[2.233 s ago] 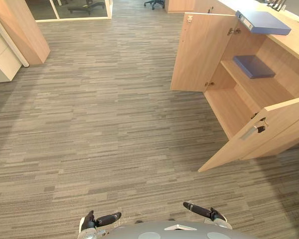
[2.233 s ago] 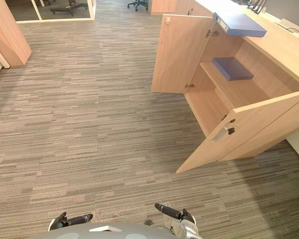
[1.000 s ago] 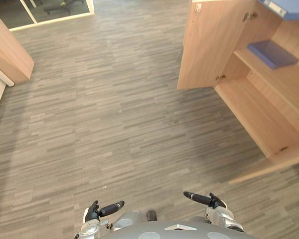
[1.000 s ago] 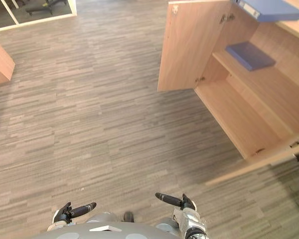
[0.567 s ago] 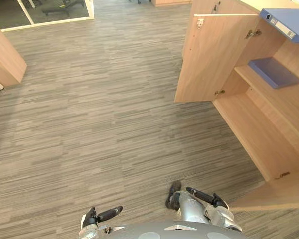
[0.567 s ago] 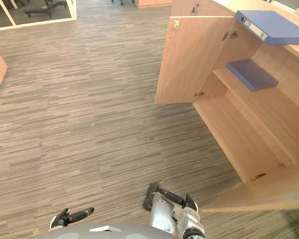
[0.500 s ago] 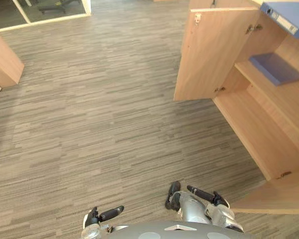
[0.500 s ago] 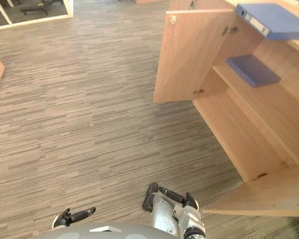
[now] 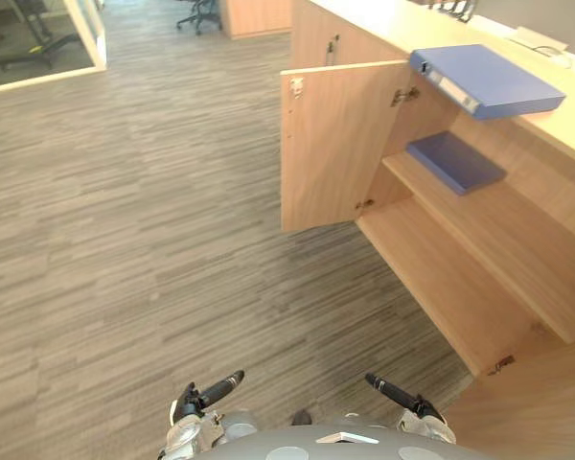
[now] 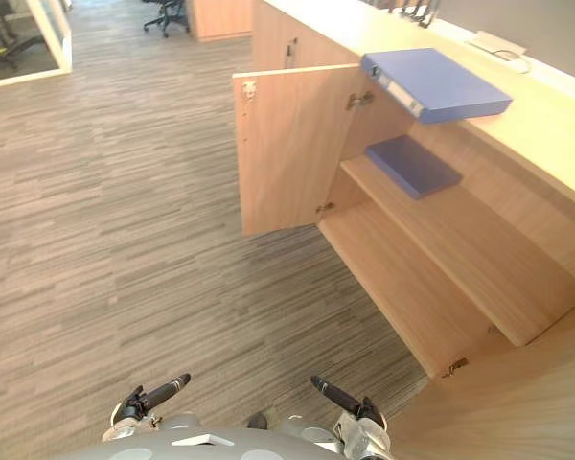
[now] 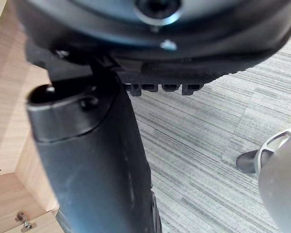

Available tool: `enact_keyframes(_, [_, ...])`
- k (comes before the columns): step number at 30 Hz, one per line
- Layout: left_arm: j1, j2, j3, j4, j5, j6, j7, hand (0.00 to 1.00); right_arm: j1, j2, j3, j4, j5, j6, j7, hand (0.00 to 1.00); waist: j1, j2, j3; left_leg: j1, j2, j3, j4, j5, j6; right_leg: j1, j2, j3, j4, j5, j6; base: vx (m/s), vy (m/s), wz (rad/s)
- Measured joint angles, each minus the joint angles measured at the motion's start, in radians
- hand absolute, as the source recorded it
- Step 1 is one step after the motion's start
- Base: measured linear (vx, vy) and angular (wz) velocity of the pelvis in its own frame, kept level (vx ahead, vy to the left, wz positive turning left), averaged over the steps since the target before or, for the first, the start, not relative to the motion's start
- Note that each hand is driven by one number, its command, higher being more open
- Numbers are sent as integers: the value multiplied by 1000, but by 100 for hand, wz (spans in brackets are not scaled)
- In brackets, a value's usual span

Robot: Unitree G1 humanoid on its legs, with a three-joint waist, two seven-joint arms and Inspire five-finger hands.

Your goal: Walk over to the cabinet, pick up the folder, carry it to the office cabinet, place the folder inside the office cabinet, then close the office cabinet door

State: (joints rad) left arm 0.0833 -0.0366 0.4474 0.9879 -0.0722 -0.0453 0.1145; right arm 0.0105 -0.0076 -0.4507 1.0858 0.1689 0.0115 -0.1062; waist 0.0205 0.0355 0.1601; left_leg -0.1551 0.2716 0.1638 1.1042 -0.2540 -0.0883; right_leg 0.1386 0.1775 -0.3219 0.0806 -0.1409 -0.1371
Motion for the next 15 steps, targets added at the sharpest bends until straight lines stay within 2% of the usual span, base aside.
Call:
enact_keyframes(1, [-1, -1, 1, -10, -4, 0, 5, 100, -6, -4, 2, 5, -1, 2, -1, 100, 9, 2, 2, -24, -9, -9, -49, -21, 4, 16, -2, 28, -4, 1, 1, 191, 37, -124])
enact_keyframes(2, [4, -4, 1, -17, -4, -2, 14, 100, -23, -8, 5, 16, -2, 2, -9, 100, 24, 4, 6, -54, -39, -46, -187, -51, 10, 41, -10, 84, -13, 2, 1, 201, 103, -144])
enact_keyframes(3, [7, -6, 3, -16, -4, -1, 17, 100, -31, -5, 16, 15, -1, 1, -11, 100, 34, 4, 6, -63, -75, -120, -372, -59, 5, 54, -22, 139, -21, -2, 8, 193, 142, -141])
enact_keyframes(4, [6, -7, 6, -17, -4, -1, 19, 100, -34, -3, 28, 12, -2, 1, -11, 100, 36, 4, 6, -67, -90, -169, -462, -55, 2, 61, -27, 165, -25, -5, 13, 195, 199, -129])
enact_keyframes(5, [6, -11, 21, -17, -4, 0, 20, 100, -36, -1, 46, 6, -2, 1, -10, 100, 35, 5, 6, -72, -113, -265, -606, -37, -2, 75, -36, 209, -29, -18, 34, 222, 240, -103])
enact_keyframes(6, [7, -13, 26, -16, -4, 0, 22, 100, -34, -1, 59, 2, -2, 1, -10, 100, 34, 7, 4, -76, -126, -322, -679, -15, -6, 82, -44, 237, -29, -27, 48, 298, 316, -109])
enact_keyframes(7, [8, -15, 25, -14, -4, 1, 26, 100, -31, -3, 62, -1, -3, 0, -12, 100, 31, 14, -1, -78, -136, -374, -737, 25, -6, 90, -53, 274, -27, -35, 63, 275, 288, -88])
enact_keyframes(8, [9, -16, 23, -9, -4, 2, 26, 100, -24, -5, 61, -5, -3, 0, -10, 100, 32, 19, -8, -75, -143, -384, -751, 65, -6, 93, -63, 297, -26, -44, 77, 311, 322, -92])
enact_keyframes(9, [17, -14, 22, 1, -4, 2, 26, 100, -20, -4, 59, -5, -3, 0, -10, 100, 34, 18, -15, -54, -153, -377, -764, 127, -14, 95, -82, 327, -17, -55, 97, 353, 328, -97])
enact_keyframes(10, [18, -3, 23, 6, -3, 3, 25, 100, -19, 4, 58, -8, -4, 0, -10, 100, 34, 12, -23, -29, -165, -334, -781, 177, -49, 88, -119, 355, 14, -80, 138, 371, 325, -86])
enact_keyframes(11, [19, 5, 19, 9, 2, 2, 24, 100, -16, 7, 56, -10, -4, 0, -9, 100, 31, -1, -29, -23, -178, -309, -788, 177, -37, 70, -143, 364, 38, -90, 156, 365, 308, -91])
enact_keyframes(12, [18, 15, 11, 23, 4, 0, 24, 100, -8, 14, 41, -11, -4, 0, -7, 100, 34, -16, -39, -8, -195, -254, -806, 169, -16, 30, -181, 379, 95, -104, 188, 333, 305, -97])
enact_keyframes(13, [18, 21, 10, 27, 5, 0, 22, 100, -7, 22, 23, -11, -7, 1, 4, 100, 48, -23, -43, 22, -208, -195, -824, 159, 6, 2, -217, 381, 146, -114, 215, 297, 294, -110])
enact_keyframes(15, [25, 25, -3, 44, 8, 1, 16, 100, -8, 22, 7, -12, -9, 2, 13, 100, 63, -21, -43, 81, -235, -120, -846, 144, 35, -31, -269, 360, 234, -123, 232, 203, 276, -110])
